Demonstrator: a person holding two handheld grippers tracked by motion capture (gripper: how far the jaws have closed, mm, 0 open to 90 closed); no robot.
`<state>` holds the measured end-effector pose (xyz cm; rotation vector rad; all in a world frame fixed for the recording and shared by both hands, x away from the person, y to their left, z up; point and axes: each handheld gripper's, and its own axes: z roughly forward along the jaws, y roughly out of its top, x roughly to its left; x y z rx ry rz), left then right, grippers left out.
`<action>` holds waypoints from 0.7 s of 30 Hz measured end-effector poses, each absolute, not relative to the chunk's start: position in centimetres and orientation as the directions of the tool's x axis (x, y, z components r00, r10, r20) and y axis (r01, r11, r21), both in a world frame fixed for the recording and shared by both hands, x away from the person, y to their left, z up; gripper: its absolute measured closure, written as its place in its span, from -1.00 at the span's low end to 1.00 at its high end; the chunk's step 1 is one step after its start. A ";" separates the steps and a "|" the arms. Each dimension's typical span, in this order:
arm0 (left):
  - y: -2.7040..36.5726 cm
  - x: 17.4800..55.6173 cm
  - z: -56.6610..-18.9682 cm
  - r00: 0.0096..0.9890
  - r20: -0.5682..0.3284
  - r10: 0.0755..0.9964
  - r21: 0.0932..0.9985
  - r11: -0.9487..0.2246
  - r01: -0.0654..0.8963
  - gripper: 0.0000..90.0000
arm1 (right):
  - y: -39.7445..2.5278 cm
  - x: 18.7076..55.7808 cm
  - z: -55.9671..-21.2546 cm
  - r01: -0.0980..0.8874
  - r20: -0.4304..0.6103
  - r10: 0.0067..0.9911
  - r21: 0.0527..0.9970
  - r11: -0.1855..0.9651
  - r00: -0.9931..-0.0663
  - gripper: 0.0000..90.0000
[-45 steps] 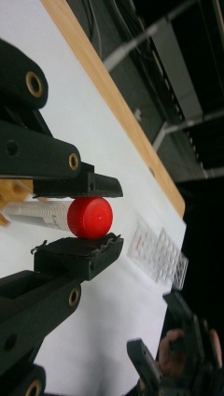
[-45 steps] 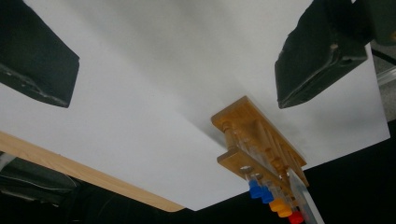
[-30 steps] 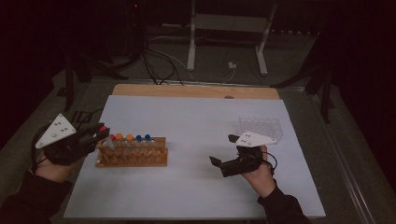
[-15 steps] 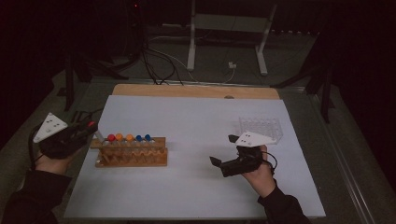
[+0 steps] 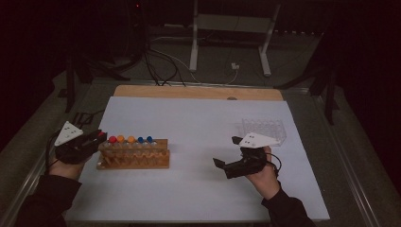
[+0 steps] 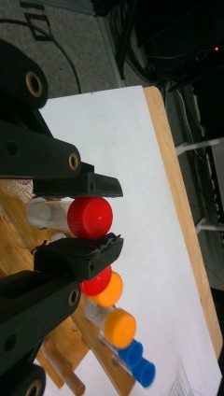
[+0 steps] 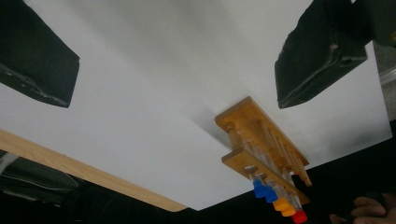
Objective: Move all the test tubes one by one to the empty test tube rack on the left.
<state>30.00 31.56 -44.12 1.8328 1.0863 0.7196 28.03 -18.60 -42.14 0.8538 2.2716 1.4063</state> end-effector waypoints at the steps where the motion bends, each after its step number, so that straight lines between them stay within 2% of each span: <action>1: 31.5 30.0 -44.3 0.454 0.047 0.890 0.884 -0.249 0.397 0.60 | -18.6 28.0 -42.1 0.314 0.029 0.645 0.889 0.332 -0.764 -1.00; 18: 32.1 29.8 -44.4 0.463 0.021 0.886 0.878 -0.238 0.416 0.58 | -18.7 28.0 -42.0 0.316 0.030 0.647 0.889 0.331 -0.762 -1.00; 20: 32.2 29.7 -44.4 0.480 0.009 0.877 0.879 -0.236 0.415 0.53 | -18.7 28.0 -42.0 0.315 0.029 0.647 0.890 0.330 -0.762 -1.00; 21: 32.3 29.7 -44.4 0.479 0.009 0.878 0.876 -0.238 0.420 0.42 | -18.8 28.0 -42.0 0.315 0.030 0.648 0.890 0.329 -0.761 -1.00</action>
